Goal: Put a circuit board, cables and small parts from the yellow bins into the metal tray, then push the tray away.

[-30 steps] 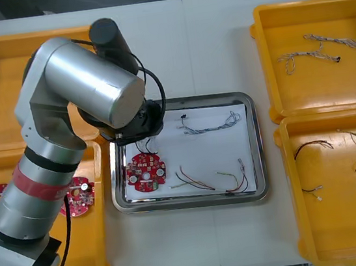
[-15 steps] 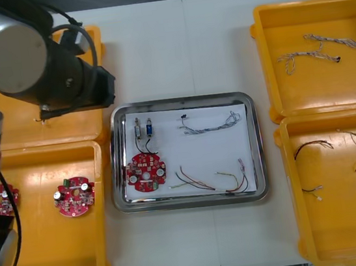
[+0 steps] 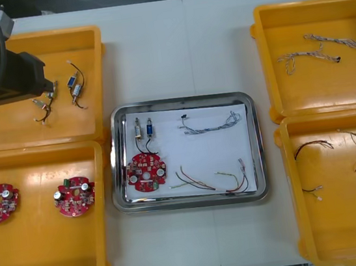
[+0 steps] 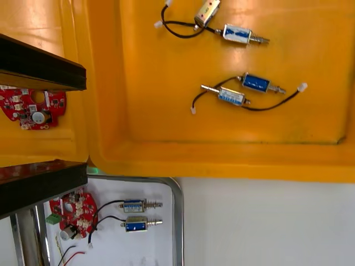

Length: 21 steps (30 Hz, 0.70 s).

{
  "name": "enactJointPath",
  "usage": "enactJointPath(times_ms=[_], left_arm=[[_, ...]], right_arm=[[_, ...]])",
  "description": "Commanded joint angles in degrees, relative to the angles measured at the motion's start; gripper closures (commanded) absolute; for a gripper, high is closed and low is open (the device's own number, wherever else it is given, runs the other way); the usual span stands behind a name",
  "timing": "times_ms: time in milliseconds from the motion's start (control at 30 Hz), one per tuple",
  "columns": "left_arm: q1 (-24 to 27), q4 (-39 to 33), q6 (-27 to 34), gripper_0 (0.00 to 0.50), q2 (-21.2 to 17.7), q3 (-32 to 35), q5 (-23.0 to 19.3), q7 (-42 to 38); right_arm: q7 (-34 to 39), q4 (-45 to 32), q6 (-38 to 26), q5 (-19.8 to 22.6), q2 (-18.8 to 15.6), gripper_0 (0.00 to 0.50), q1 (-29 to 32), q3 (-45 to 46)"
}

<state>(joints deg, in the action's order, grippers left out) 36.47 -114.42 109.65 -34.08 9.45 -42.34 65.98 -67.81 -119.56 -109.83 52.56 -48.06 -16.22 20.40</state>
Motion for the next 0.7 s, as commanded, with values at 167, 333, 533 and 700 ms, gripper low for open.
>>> enactJointPath(times_ms=[167,333,533,700], left_arm=[[-4.8,0.2,0.4,0.134,-5.8,-1.2,-1.2,-11.9],[-5.5,0.2,0.4,0.136,-7.4,-3.0,-2.3,-13.2],[-5.4,0.2,0.4,0.136,-8.3,-4.5,-3.7,-14.3],[-5.4,-0.3,0.4,0.133,-10.2,-7.3,-5.1,-14.6]], right_arm=[[-0.8,-1.7,-0.2,1.0,-2.3,0.000,2.0,1.1],[-0.9,-4.5,-0.2,1.4,-3.9,0.000,2.0,-1.6],[-1.4,-7.4,-0.2,2.6,-3.9,0.000,1.9,-5.2],[-2.3,-9.6,-0.2,6.2,-3.9,0.000,1.3,-9.3]])
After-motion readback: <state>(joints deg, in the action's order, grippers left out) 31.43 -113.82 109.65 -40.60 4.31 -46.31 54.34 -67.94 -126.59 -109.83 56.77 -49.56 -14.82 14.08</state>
